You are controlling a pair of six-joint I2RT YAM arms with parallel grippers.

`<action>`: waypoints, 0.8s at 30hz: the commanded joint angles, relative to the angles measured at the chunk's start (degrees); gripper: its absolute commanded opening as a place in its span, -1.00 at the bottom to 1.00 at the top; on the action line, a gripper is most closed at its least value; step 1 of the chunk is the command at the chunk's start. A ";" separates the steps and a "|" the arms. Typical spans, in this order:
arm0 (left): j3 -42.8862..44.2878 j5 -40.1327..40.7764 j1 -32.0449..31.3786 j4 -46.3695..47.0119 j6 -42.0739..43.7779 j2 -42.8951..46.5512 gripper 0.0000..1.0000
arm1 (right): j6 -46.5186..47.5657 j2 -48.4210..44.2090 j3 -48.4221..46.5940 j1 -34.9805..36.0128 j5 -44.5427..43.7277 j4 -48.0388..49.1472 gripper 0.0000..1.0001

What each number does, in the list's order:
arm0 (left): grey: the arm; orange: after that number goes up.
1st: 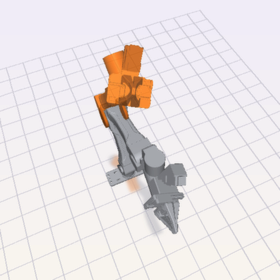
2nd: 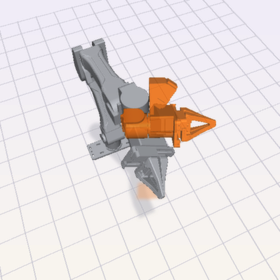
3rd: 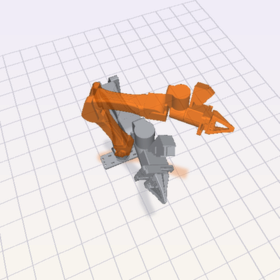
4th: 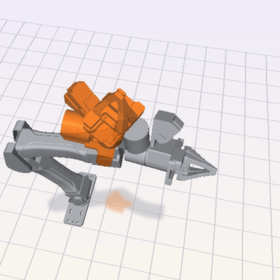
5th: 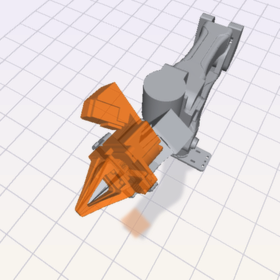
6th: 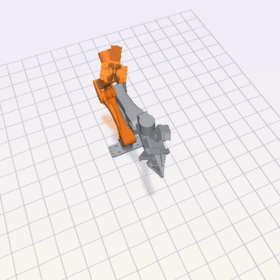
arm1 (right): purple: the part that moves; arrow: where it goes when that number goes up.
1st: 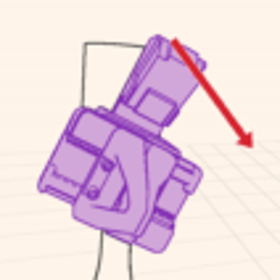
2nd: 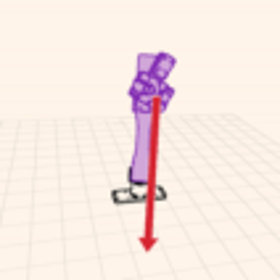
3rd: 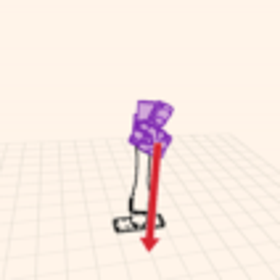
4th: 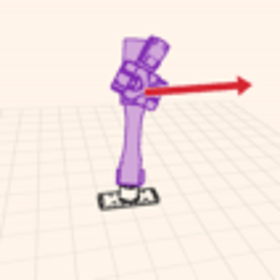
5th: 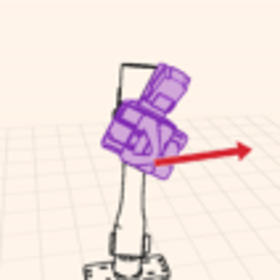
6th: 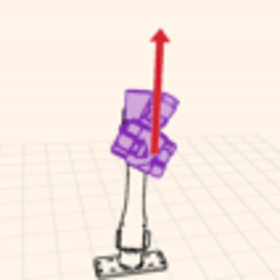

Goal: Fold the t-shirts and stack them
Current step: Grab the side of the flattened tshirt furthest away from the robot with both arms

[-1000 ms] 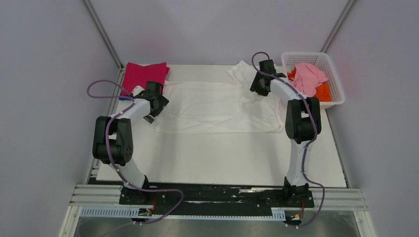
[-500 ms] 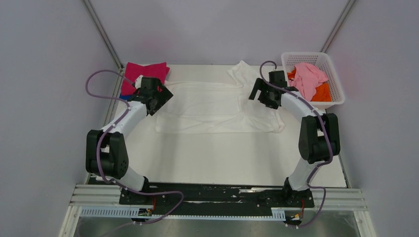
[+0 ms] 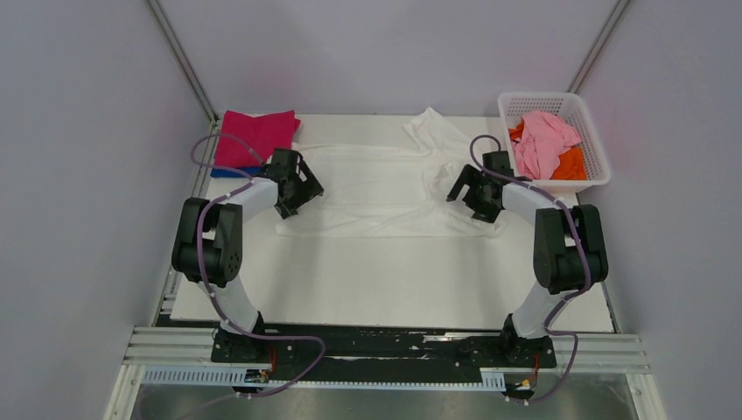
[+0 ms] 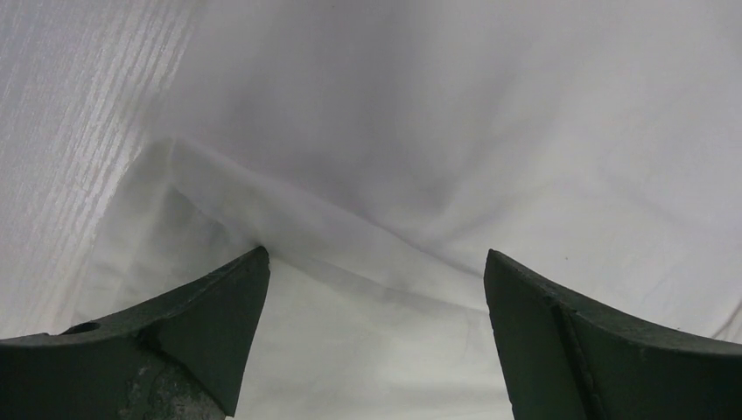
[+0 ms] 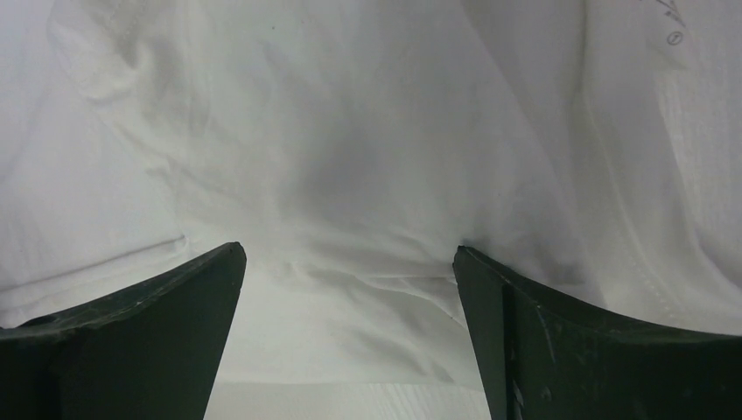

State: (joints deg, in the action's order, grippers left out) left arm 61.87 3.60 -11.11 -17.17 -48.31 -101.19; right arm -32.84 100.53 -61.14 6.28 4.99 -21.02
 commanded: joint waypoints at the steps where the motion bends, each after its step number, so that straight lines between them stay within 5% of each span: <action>1: -3.03 -0.60 0.13 -2.88 1.79 -1.06 1.00 | -4.32 -2.73 5.94 -1.91 -1.74 -1.92 1.00; 8: -12.72 -1.06 -1.03 -5.72 1.33 6.85 1.00 | -5.68 -10.48 15.04 -1.76 2.93 -4.87 1.00; 24: -28.83 0.59 -5.63 -17.35 -4.83 29.46 1.00 | -12.00 -31.20 28.21 0.90 -0.99 -14.83 1.00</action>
State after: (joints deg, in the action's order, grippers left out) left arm 36.95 4.08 -16.43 -25.32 -50.57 -74.56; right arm -43.22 72.07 -35.20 6.74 7.03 -29.80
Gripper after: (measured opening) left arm 0.996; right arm 0.998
